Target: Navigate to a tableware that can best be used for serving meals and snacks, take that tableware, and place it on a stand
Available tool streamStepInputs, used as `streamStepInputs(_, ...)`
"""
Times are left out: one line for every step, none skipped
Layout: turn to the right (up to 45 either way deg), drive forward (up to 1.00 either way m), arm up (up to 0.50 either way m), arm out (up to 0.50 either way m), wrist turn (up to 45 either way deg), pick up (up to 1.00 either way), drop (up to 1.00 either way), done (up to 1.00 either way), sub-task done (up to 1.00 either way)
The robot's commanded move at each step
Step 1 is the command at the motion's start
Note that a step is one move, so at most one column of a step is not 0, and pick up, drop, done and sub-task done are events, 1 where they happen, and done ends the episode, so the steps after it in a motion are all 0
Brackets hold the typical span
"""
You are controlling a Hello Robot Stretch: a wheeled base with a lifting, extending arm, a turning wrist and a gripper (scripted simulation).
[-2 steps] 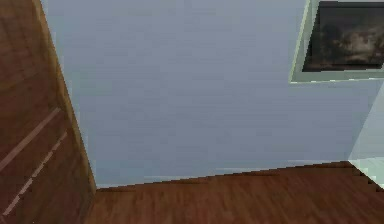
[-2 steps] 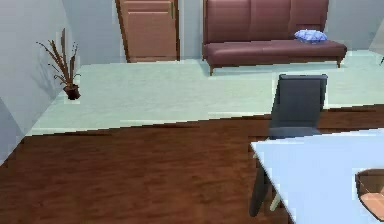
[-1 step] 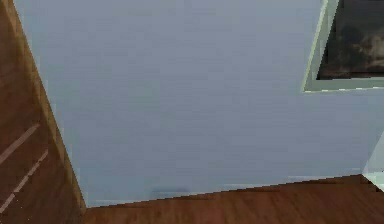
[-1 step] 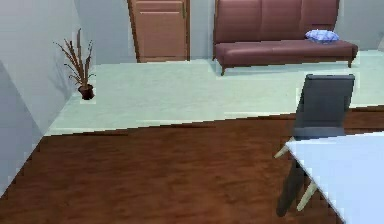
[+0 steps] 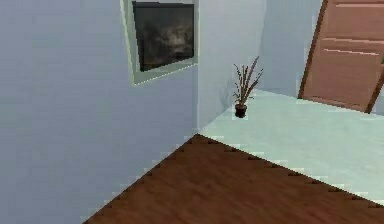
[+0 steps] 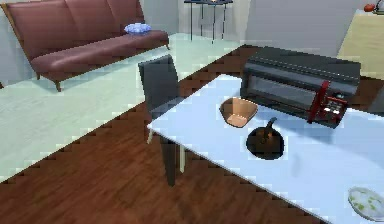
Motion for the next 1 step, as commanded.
streamStepInputs(39.0, 0.0, 0.0, 0.0, 0.0, 0.0, 0.0, 0.0, 0.0)
